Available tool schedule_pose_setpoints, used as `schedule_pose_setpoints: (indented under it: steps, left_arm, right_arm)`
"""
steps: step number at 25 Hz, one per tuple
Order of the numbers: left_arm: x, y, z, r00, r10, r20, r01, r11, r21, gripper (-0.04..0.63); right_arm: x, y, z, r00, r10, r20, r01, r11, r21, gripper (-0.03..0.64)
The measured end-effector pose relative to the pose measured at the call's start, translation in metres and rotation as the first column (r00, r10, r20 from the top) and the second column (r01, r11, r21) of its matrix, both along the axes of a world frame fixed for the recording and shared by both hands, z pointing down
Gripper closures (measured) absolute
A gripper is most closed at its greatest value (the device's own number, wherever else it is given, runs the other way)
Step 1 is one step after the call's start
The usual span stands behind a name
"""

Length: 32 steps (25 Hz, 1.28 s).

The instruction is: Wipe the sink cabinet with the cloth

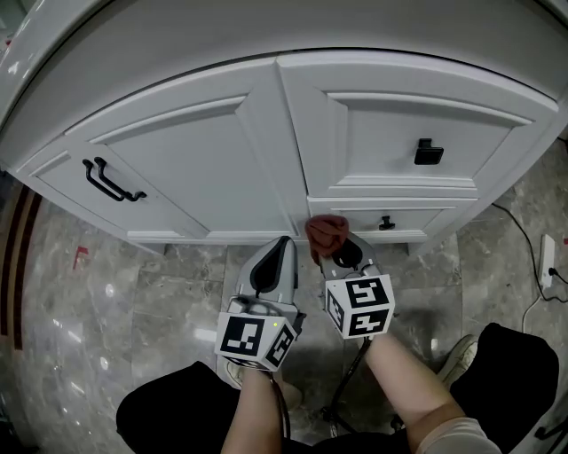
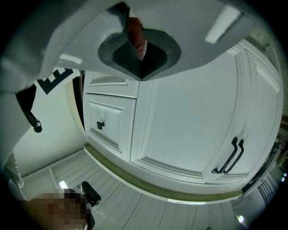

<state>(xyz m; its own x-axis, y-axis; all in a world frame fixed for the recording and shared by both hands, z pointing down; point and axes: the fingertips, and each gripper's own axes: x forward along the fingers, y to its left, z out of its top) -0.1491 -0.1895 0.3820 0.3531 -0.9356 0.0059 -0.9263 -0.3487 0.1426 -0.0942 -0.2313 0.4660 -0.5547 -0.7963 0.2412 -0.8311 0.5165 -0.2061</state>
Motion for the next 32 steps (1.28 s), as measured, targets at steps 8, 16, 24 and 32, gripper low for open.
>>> schedule_pose_setpoints:
  steps: [8, 16, 24, 32]
  left_arm:
    - [0.024, -0.002, 0.006, 0.999, 0.053, 0.009, -0.053, 0.999, -0.003, 0.595]
    - [0.044, -0.006, 0.006, 0.997, 0.082, 0.011, -0.082, 0.997, -0.005, 0.594]
    - [0.067, -0.010, 0.004, 0.993, 0.118, 0.011, -0.118, 0.993, 0.006, 0.595]
    - [0.090, -0.013, 0.003, 0.989, 0.150, 0.016, -0.150, 0.989, 0.006, 0.594]
  right_arm:
    - [0.039, -0.006, 0.014, 0.996, 0.092, -0.020, -0.093, 0.995, -0.033, 0.535]
    - [0.079, -0.013, 0.026, 0.973, 0.220, 0.076, -0.205, 0.964, -0.168, 0.532]
    - [0.096, -0.006, 0.019, 0.974, 0.219, 0.054, -0.206, 0.962, -0.178, 0.535]
    - [0.116, 0.008, -0.008, 0.976, 0.217, 0.025, -0.215, 0.975, -0.055, 0.536]
